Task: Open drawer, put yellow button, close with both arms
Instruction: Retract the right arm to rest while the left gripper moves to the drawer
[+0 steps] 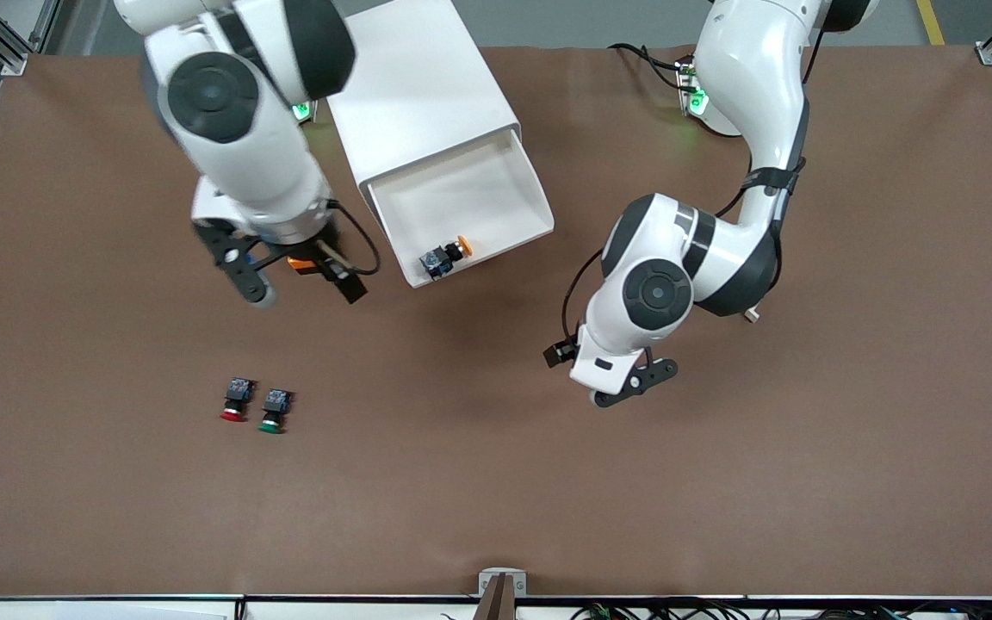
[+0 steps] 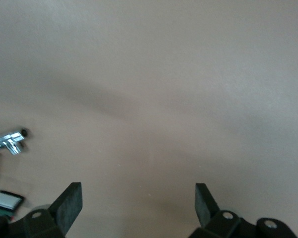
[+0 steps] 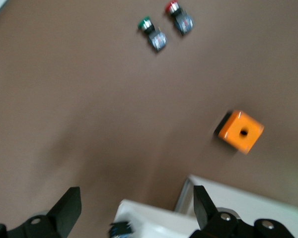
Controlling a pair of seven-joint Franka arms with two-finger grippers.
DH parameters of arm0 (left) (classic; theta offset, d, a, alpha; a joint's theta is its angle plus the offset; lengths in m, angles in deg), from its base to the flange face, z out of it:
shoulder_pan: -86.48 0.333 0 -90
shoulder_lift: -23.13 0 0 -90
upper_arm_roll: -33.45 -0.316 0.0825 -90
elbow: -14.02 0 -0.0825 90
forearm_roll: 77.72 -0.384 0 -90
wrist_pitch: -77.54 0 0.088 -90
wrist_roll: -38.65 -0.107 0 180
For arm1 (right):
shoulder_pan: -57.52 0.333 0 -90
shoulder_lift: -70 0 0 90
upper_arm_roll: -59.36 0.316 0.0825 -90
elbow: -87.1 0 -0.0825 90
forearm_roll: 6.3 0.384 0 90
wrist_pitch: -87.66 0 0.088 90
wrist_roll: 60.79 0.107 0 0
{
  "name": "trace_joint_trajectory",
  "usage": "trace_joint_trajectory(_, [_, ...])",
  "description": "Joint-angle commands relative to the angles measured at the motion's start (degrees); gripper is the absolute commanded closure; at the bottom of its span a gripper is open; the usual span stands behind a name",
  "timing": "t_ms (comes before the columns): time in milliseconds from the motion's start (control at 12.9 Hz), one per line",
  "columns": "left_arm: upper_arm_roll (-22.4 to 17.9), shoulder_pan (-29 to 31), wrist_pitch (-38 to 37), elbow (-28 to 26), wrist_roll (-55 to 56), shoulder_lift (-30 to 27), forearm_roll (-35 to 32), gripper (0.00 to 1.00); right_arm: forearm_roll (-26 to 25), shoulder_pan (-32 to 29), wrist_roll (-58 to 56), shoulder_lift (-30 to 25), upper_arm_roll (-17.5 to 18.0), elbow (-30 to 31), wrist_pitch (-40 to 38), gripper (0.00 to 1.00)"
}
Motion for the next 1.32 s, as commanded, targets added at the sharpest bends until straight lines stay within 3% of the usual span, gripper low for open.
trace_joint_trajectory(0, [0.5,-3.0,0.5,-0.6,6.7,-0.8,0.6,0.0,0.3,-6.6,-21.7,-2.8,-0.1,0.2,-6.1,0.0])
trace_joint_trajectory(467, [2.0,-8.6,0.3,-0.6,15.9,-1.1,0.8,0.0,-0.4,-19.1,-54.4,-7.1,-0.4,0.6,-7.9,0.0])
trace_joint_trajectory(700, [2.0,-12.2,0.2,-0.6,16.2,-1.4,0.7,0.0,-0.8,-24.0,-63.7,-8.9,-0.8,0.8,-7.8,0.0])
trace_joint_trajectory(1244, [2.1,-20.9,-4.7,-0.9,23.6,-1.4,0.5,0.0,-0.4,-27.0,-66.1,-18.1,-0.8,7.6,-6.3,0.0])
